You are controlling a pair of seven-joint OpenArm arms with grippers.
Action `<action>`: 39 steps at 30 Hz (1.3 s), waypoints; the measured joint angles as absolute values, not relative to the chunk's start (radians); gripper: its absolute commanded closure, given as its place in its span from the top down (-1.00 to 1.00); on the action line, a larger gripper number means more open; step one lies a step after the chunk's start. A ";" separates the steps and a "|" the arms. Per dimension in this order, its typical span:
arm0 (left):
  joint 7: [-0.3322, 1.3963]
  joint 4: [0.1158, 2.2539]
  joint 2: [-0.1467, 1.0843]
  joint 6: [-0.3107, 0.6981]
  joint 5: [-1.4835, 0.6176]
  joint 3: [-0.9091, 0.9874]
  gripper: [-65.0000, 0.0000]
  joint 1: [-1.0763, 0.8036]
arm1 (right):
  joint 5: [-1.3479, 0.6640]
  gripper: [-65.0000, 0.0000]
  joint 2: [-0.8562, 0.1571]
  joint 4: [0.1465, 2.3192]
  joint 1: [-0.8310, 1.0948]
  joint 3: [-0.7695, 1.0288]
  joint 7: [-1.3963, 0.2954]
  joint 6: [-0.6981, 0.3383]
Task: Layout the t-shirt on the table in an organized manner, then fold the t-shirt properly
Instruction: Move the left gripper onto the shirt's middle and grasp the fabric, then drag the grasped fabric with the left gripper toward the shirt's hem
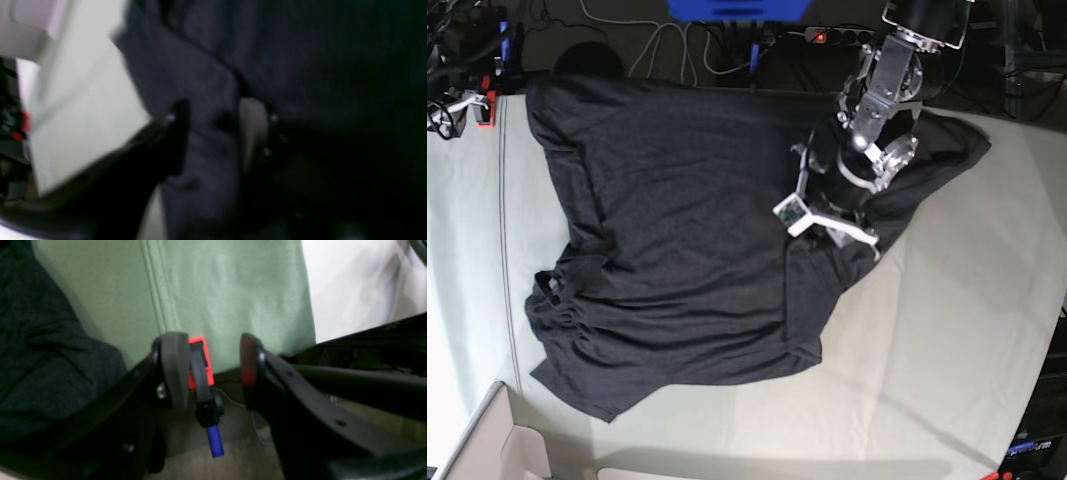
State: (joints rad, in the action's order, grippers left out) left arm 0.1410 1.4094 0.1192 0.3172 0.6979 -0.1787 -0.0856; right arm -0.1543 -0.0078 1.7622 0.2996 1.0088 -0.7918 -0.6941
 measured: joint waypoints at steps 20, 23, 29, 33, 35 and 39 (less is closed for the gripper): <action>0.140 0.868 -0.047 0.295 0.214 0.134 0.08 0.272 | -0.155 -0.21 -0.016 1.761 0.282 0.971 -0.791 -0.694; 0.131 0.854 -0.046 0.292 0.205 0.134 0.07 0.280 | -0.153 -0.21 -0.017 1.761 0.282 0.963 -0.791 -0.694; 0.145 0.829 -0.045 0.292 0.212 0.134 -0.27 0.263 | -0.154 -0.21 -0.017 1.761 0.286 0.932 -0.792 -0.694; 0.139 0.830 -0.044 0.295 0.209 0.134 -0.57 0.276 | -0.154 -0.21 -0.017 1.761 0.286 0.931 -0.791 -0.694; 0.140 0.839 -0.044 0.296 0.208 0.134 -0.61 0.277 | -0.154 -0.21 -0.016 1.761 0.286 0.931 -0.792 -0.694; 0.148 0.897 -0.044 0.296 0.210 0.129 -0.80 0.267 | -0.154 -0.21 -0.017 1.761 0.286 0.931 -0.789 -0.694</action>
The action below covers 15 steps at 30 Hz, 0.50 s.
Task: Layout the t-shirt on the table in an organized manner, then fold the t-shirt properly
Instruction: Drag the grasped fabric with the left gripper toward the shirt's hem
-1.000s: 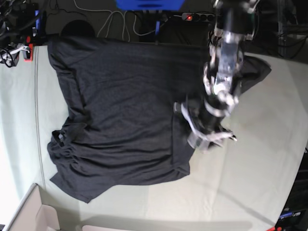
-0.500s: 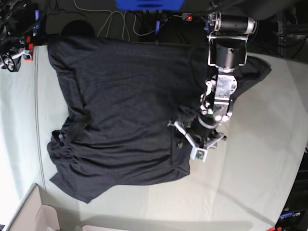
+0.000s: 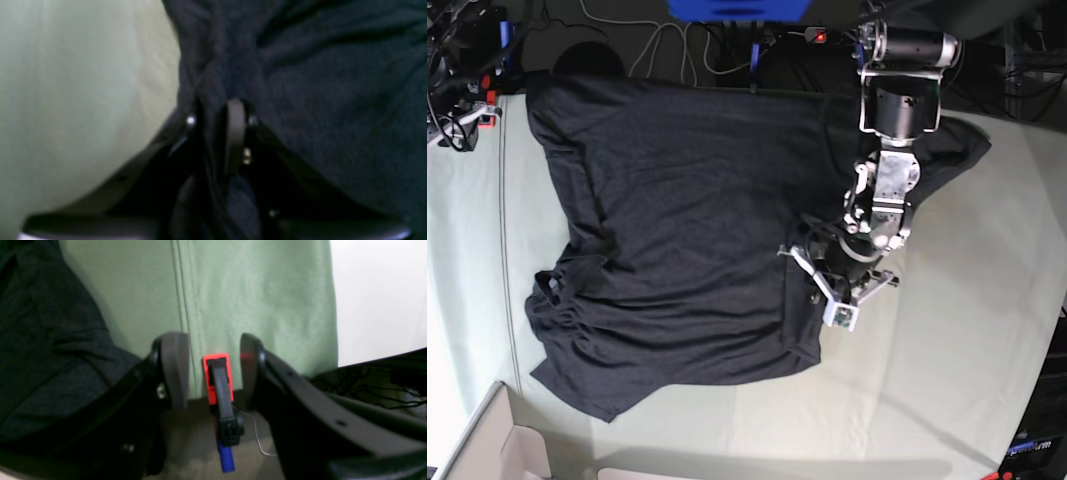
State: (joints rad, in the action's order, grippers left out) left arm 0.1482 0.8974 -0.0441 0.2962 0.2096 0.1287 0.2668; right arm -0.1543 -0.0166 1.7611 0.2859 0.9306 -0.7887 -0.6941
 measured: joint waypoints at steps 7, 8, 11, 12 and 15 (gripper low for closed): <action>0.142 1.121 -0.037 0.302 0.216 0.030 -0.99 0.197 | -0.154 -0.21 -0.016 1.761 0.280 0.931 -0.789 -0.694; 0.143 1.132 -0.039 0.304 0.216 0.012 -0.99 0.183 | -0.153 -0.21 -0.016 1.761 0.274 0.931 -0.793 -0.694; 0.154 1.132 -0.027 0.312 0.216 -0.030 -0.99 0.164 | -0.154 -0.21 -0.017 1.761 0.266 0.931 -0.791 -0.694; 0.154 1.132 -0.010 0.309 0.219 -0.053 -0.99 0.164 | -0.154 -0.21 -0.017 1.761 0.264 0.931 -0.791 -0.694; 0.155 1.132 0.020 0.308 0.220 -0.088 -0.99 0.175 | -0.154 -0.21 -0.016 1.761 0.266 0.931 -0.792 -0.694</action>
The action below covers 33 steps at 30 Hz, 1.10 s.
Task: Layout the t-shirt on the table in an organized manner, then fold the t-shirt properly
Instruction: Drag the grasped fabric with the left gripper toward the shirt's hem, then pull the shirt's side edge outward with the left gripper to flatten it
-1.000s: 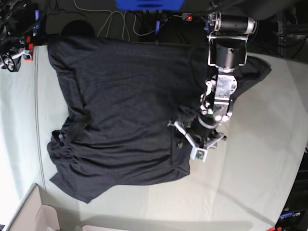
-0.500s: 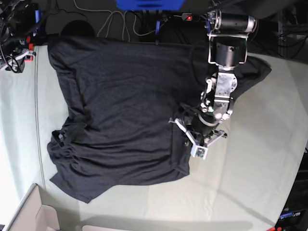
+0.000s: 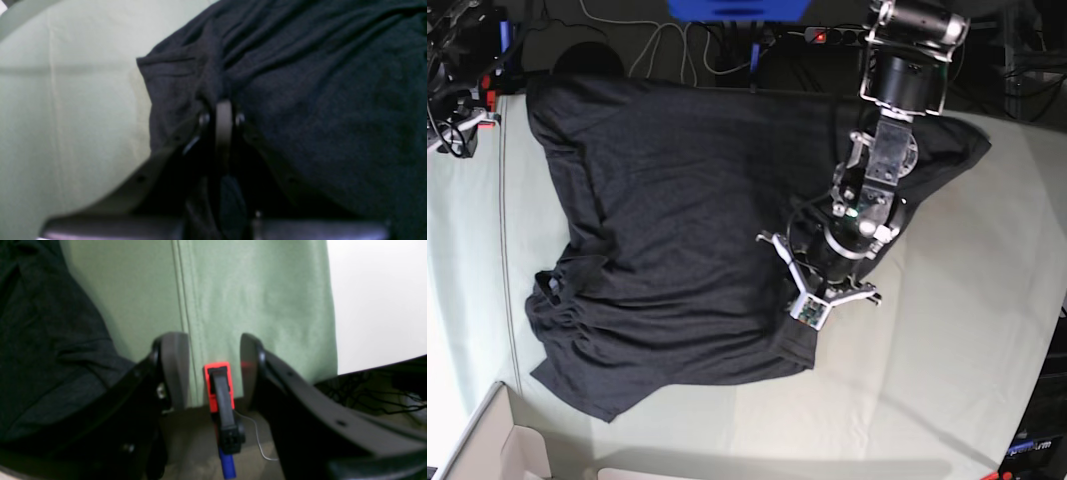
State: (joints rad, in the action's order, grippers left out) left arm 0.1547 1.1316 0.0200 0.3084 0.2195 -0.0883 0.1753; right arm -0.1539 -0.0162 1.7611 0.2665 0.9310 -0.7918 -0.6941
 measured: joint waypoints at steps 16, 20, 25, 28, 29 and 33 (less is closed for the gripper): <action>0.154 0.500 0.224 0.304 0.209 0.072 -0.98 0.728 | -0.153 -0.21 -0.039 1.762 0.274 0.941 -0.791 -0.694; 0.114 0.399 0.233 0.303 0.208 0.073 -0.98 0.786 | -0.154 -0.21 -0.036 1.763 0.275 0.940 -0.792 -0.694; 0.031 0.391 0.250 0.300 0.205 0.072 -0.98 0.789 | -0.153 -0.21 -0.036 1.763 0.297 0.941 -0.794 -0.694; 0.033 0.387 0.275 0.300 0.208 0.075 -0.92 0.784 | -0.150 -0.21 -0.036 1.763 0.303 0.942 -0.795 -0.694; 0.033 0.387 0.283 0.300 0.208 0.075 -0.85 0.785 | -0.150 -0.21 -0.036 1.763 0.303 0.941 -0.795 -0.694; 0.032 0.386 0.297 0.300 0.208 0.075 -0.69 0.808 | -0.155 -0.21 -0.036 1.763 0.312 0.940 -0.788 -0.694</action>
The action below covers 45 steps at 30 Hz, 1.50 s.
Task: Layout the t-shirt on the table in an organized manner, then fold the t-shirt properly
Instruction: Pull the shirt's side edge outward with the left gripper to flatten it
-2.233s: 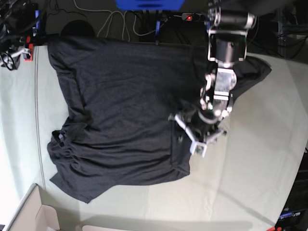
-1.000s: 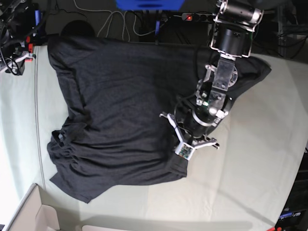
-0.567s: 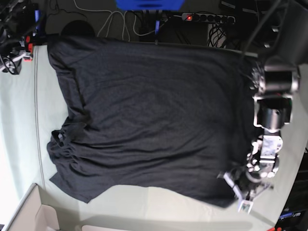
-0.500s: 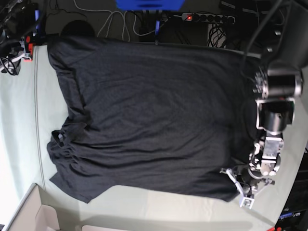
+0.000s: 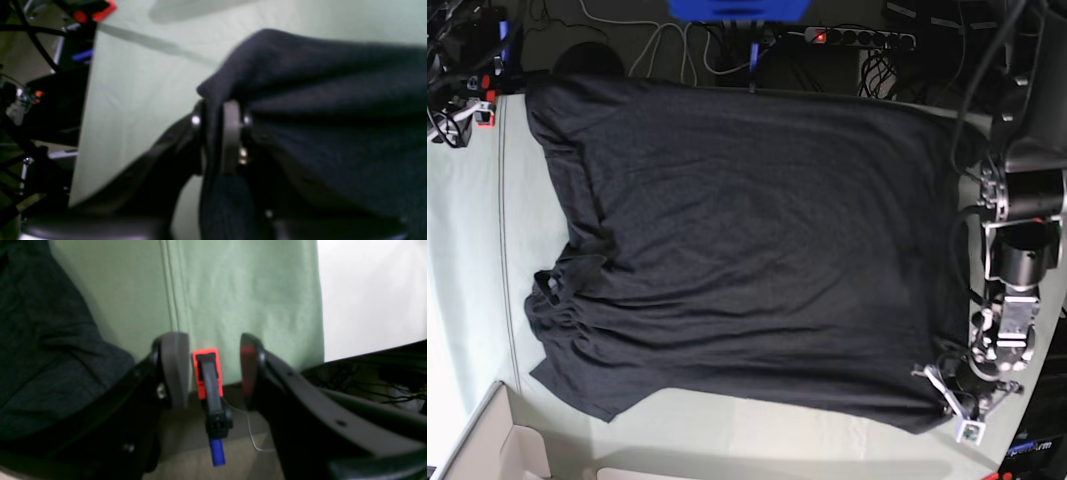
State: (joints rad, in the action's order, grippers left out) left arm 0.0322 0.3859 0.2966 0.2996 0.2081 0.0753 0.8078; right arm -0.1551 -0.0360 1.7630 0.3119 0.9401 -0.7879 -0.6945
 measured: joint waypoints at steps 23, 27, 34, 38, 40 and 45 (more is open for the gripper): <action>0.028 0.299 0.302 0.134 0.204 0.274 0.15 0.820 | -0.153 -0.21 -0.073 1.765 0.381 0.937 -0.797 -0.694; 0.035 0.296 0.307 0.135 0.204 0.274 0.35 0.802 | -0.154 -0.21 -0.073 1.765 0.377 0.937 -0.788 -0.694; 0.025 0.299 0.313 0.134 0.204 0.274 0.41 0.785 | -0.155 -0.21 -0.075 1.765 0.377 0.937 -0.788 -0.694; 0.025 0.300 0.313 0.134 0.204 0.275 0.41 0.782 | -0.155 -0.21 -0.075 1.765 0.378 0.937 -0.789 -0.694; 0.025 0.300 0.314 0.134 0.204 0.275 0.41 0.779 | -0.155 -0.21 -0.074 1.765 0.378 0.937 -0.788 -0.694; 0.025 0.302 0.342 0.138 0.113 0.399 0.41 0.764 | -0.154 -0.21 -0.075 1.765 0.378 0.937 -0.789 -0.694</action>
